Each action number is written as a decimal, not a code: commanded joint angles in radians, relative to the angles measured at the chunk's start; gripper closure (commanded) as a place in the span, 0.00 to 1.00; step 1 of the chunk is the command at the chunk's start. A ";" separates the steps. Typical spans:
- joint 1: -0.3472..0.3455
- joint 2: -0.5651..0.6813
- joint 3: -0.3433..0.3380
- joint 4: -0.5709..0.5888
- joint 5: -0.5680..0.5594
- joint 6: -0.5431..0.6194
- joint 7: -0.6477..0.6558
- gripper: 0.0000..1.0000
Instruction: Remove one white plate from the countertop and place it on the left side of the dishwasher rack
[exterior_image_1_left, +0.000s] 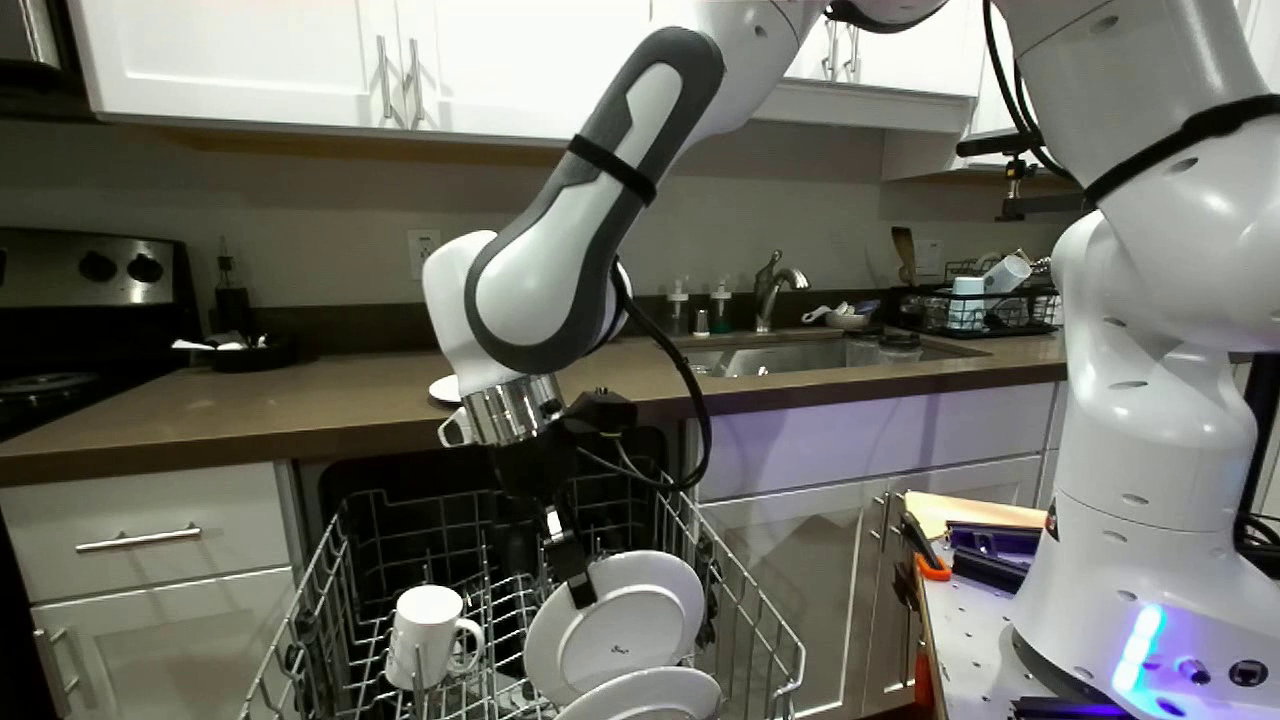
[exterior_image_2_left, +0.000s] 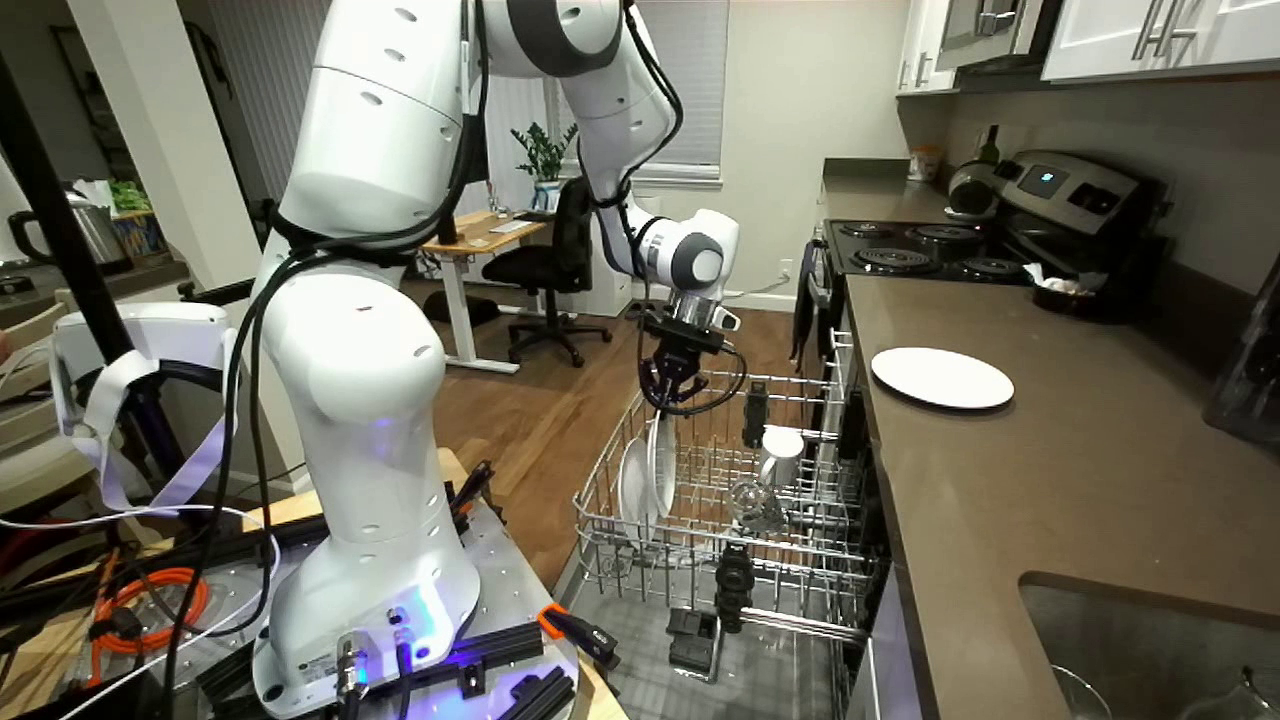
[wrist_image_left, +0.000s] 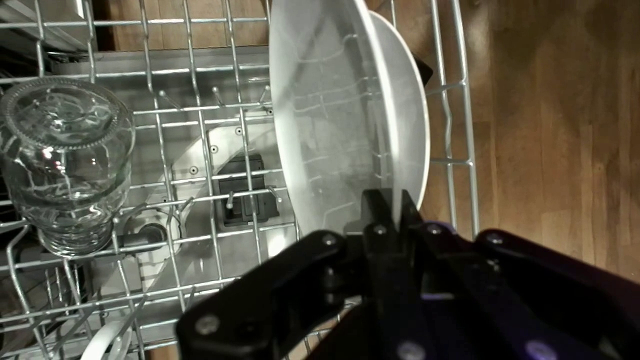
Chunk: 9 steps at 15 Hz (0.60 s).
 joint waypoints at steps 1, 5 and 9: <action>-0.013 -0.004 0.013 -0.006 -0.017 0.022 0.019 0.95; -0.015 0.020 0.013 0.007 -0.014 0.022 0.017 0.95; -0.019 0.046 0.016 0.018 -0.009 0.031 0.012 0.95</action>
